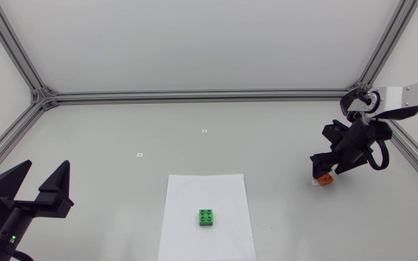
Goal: Pick up the orange 2x2 brick with the right arm and stack it on top of the green 2x2 brick in the center
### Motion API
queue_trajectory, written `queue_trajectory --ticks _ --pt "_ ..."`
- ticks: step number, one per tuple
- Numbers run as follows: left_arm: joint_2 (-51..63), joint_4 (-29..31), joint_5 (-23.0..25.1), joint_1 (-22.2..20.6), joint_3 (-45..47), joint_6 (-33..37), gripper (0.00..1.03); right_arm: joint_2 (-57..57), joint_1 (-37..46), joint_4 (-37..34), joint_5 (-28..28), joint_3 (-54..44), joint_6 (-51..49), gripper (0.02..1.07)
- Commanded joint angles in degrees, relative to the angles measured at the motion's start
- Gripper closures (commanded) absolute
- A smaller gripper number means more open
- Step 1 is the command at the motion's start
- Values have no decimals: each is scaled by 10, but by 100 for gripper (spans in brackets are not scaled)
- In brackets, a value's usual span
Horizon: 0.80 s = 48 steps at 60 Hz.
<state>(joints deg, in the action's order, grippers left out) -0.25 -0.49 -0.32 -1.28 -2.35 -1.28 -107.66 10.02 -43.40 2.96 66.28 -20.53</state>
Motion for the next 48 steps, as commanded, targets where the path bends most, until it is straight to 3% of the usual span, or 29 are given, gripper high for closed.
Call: queue_trajectory --ticks 1,12,18,22,31,37,48 --pt "-5 8 2 2 23 8 4 -16 5 2 0 -7 8 12" --pt "-5 8 2 2 23 8 4 -18 4 8 0 -15 3 22" --pt "-5 8 2 2 23 8 4 -17 3 11 0 -19 -1 23" --pt "-5 8 3 2 23 8 4 -16 3 13 0 -21 -6 30" --pt "-5 8 2 2 23 8 4 -11 2 16 0 -31 -14 31" --pt "-5 8 2 2 23 8 4 -4 2 17 0 -35 -15 39" --pt "-5 8 2 2 23 8 4 2 -2 20 0 -38 -20 40"
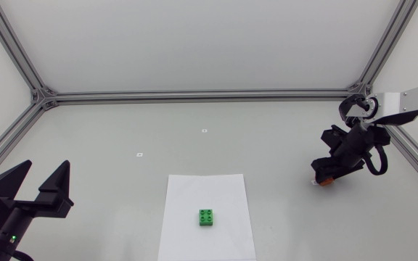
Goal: Pick up the orange 2x2 brick with the right arm and stack it on top of the green 2x2 brick in the center
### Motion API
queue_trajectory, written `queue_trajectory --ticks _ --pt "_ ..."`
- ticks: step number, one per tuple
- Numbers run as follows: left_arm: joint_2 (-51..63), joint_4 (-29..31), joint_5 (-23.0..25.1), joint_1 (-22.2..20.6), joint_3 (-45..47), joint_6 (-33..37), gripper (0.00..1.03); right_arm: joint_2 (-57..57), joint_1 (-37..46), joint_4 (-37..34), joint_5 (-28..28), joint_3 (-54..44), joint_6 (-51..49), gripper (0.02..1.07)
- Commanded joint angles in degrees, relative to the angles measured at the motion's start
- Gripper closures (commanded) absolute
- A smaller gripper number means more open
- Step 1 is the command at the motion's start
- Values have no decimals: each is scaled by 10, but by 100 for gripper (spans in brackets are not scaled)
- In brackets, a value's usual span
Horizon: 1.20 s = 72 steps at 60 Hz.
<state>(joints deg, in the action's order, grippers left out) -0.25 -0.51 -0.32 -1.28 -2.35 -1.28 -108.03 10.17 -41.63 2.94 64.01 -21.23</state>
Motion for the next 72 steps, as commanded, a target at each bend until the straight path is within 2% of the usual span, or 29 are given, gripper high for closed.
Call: queue_trajectory --ticks 1,31,36,67,72 --pt "-5 9 2 2 23 8 4 5 -4 1 0 -14 -14 40" --pt "-5 9 2 2 23 8 4 25 -16 -5 -2 -18 -12 42" --pt "-5 9 3 2 23 8 4 23 -16 -5 -2 -18 -10 47" --pt "-5 9 2 2 23 8 4 22 -23 -3 -11 -21 -6 48" --pt "-5 9 2 2 23 8 4 19 -22 -2 -11 -19 -6 54"
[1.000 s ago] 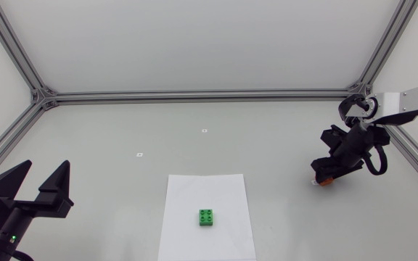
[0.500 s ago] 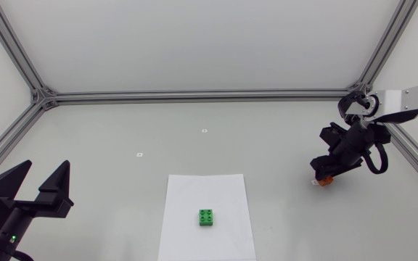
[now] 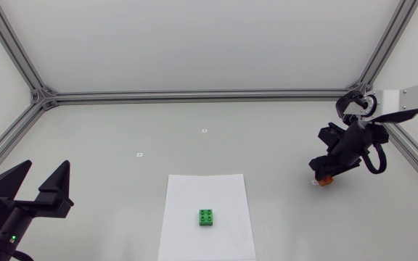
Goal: Pick up the orange 2x2 brick with the right arm and stack it on top of the green 2x2 brick in the center
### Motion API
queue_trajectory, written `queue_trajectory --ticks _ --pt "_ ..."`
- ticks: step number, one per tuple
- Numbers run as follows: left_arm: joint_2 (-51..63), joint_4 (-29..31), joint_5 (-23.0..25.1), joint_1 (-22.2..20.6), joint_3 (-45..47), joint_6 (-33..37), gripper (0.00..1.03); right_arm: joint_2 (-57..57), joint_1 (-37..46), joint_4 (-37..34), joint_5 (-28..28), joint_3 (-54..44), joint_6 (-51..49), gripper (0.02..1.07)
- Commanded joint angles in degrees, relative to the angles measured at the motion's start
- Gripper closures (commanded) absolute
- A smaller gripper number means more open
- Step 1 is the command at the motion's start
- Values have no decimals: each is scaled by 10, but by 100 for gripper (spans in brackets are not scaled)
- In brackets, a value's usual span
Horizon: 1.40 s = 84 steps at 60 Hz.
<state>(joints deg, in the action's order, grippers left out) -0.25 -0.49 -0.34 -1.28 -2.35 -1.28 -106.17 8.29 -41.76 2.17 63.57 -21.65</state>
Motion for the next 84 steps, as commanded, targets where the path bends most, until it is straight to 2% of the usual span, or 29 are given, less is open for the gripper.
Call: queue_trajectory --ticks 1,13,39,44,49,57,71,84 --pt "-5 8 3 2 23 8 4 -1 -3 -1 -4 -14 -1 54" --pt "-5 8 3 2 23 8 4 -3 -2 -1 -5 -18 -1 54" --pt "-5 8 3 2 23 8 4 -6 -2 -3 -9 -13 -1 63" --pt "-5 8 3 2 23 8 4 -6 -3 -3 -9 -13 -1 67" --pt "-5 8 3 2 23 8 4 -6 -4 -3 -9 -14 -1 79" --pt "-5 8 3 2 23 8 4 -2 -11 -3 -9 -18 -3 92" --pt "-5 8 3 2 23 8 4 55 -47 -26 -7 -34 -15 93" --pt "-5 8 3 2 23 8 4 119 -116 -52 -9 -57 -29 93"
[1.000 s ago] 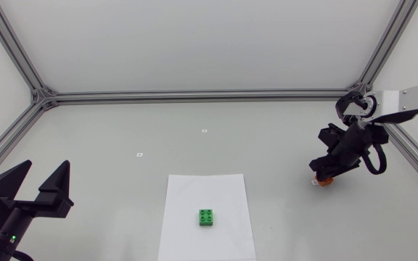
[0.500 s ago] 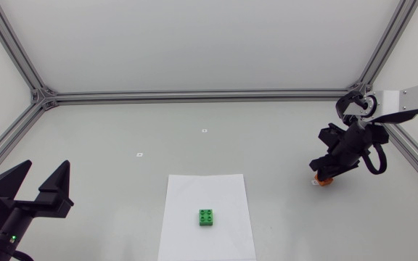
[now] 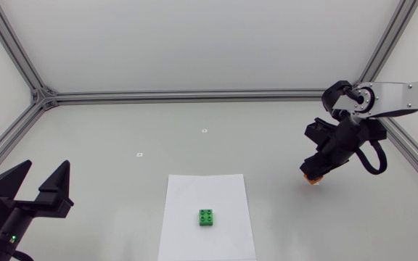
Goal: Pick up the orange 2x2 brick with the right arm and stack it on top of the green 2x2 brick in the center
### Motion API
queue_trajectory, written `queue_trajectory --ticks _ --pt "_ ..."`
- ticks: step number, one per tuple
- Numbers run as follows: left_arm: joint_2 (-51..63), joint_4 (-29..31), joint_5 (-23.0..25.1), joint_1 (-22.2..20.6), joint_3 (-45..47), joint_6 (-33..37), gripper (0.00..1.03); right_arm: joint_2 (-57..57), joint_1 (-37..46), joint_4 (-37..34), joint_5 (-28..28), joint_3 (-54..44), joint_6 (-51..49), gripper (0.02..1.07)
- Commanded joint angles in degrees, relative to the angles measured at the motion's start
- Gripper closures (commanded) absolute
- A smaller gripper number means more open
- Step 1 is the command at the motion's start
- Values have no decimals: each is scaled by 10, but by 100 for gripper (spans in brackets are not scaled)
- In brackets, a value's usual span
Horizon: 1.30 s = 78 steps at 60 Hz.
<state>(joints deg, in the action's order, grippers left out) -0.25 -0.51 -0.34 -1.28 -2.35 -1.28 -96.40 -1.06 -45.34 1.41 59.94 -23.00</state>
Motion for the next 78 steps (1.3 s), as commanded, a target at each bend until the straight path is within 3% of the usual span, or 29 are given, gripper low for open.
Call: queue_trajectory --ticks 1,26,48,78 --pt "-5 9 3 2 23 8 4 29 -35 -18 -1 -25 -18 93" --pt "-5 8 3 2 23 8 4 75 -215 -69 -16 -27 -3 94" --pt "-5 9 3 2 23 8 4 50 -395 -74 -34 9 -2 94" --pt "-5 9 3 2 23 8 4 -15 -495 -56 -46 65 -79 94"
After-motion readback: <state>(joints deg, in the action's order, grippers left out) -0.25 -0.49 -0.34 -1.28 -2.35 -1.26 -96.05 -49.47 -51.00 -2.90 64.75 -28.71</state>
